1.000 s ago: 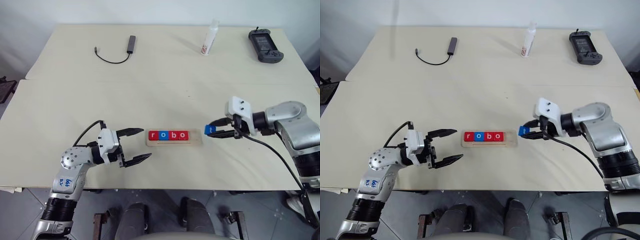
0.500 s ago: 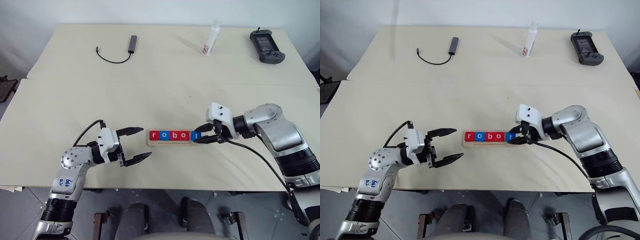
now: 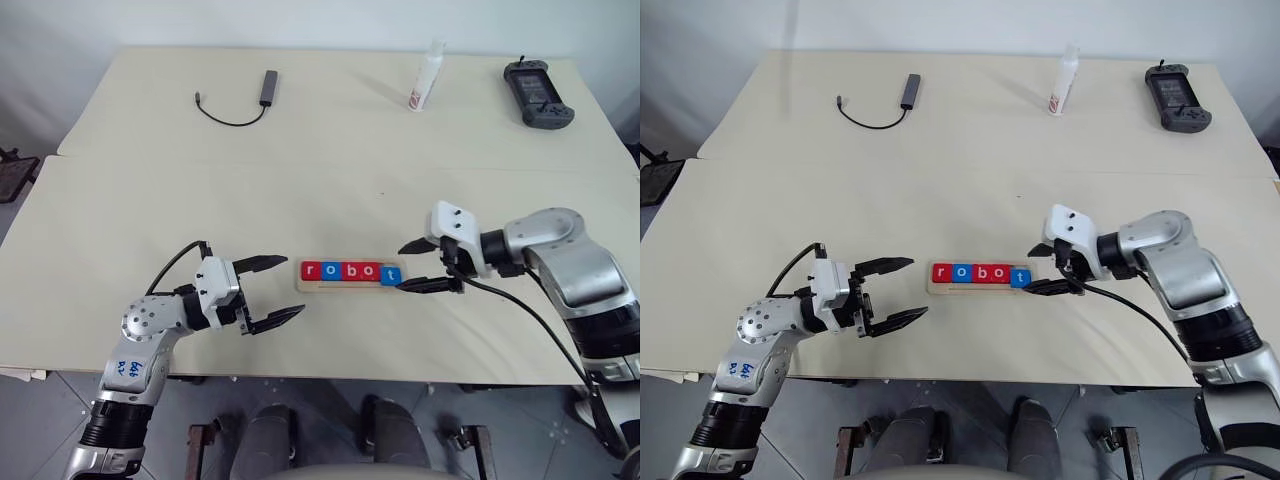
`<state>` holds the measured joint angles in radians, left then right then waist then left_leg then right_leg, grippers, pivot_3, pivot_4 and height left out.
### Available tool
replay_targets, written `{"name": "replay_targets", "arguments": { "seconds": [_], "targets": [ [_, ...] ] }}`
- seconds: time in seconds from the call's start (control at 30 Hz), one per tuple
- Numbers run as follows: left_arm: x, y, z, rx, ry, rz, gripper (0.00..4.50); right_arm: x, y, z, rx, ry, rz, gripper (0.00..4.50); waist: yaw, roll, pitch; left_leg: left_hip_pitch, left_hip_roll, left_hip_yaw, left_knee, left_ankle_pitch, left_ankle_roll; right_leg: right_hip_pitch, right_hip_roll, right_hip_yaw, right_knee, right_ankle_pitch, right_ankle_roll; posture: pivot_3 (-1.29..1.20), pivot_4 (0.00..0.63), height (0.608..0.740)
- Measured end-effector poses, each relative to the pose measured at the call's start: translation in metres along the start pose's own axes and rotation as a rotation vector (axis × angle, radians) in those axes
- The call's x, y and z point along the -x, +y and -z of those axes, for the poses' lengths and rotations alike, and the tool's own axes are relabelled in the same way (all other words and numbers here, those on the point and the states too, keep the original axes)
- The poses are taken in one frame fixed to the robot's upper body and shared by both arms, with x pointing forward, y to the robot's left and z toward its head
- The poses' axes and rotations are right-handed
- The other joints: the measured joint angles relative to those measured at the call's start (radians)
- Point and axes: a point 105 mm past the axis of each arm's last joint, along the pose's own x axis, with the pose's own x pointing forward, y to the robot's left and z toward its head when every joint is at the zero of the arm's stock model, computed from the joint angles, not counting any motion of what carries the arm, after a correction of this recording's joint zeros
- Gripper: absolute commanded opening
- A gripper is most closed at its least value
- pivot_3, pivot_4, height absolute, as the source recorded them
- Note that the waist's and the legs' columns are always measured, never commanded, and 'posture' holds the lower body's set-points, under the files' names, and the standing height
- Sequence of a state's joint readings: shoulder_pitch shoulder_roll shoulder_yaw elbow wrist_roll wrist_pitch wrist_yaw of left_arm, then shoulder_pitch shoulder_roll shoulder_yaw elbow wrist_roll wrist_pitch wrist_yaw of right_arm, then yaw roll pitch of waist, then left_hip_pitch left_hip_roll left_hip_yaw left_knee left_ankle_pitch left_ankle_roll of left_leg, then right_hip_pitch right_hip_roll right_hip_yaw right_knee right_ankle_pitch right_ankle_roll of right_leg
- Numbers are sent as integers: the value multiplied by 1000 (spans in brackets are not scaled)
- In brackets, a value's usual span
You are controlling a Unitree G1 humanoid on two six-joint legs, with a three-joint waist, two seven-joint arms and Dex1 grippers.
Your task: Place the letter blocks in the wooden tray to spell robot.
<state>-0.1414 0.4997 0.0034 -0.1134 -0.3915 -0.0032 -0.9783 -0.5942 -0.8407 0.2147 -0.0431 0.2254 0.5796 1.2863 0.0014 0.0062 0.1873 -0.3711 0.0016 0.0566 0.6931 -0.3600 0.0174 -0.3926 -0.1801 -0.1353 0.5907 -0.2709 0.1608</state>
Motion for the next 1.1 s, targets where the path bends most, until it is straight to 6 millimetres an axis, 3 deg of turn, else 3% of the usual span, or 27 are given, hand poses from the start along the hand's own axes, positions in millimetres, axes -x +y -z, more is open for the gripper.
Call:
{"name": "replay_targets", "arguments": {
  "seconds": [0.27, 0.67, 1.1],
  "targets": [
    [0, 0, 0, 0, -1, -2, 4500, -7, 23, 5, -41, -18, -66, 26, -2, 0, 0, 1, 0, 0, 0, 0, 0, 0, 0, 0, 0, 0, 0, 0, 150, 740],
    [2, 0, 0, 0, 12, 8, 4500, -21, 18, 8, -83, -24, -24, 26, -2, 0, 0, 0, 0, 0, 1, 0, 0, 0, 0, 0, 0, 0, 0, 0, 150, 740],
    [2, 0, 0, 0, 11, 3, 4500, -23, 5, 8, -83, -20, 45, 26, -2, 0, 0, 0, 0, 0, 1, 0, 0, 0, 0, 0, 0, 0, 0, 0, 150, 740]
  ]
}}
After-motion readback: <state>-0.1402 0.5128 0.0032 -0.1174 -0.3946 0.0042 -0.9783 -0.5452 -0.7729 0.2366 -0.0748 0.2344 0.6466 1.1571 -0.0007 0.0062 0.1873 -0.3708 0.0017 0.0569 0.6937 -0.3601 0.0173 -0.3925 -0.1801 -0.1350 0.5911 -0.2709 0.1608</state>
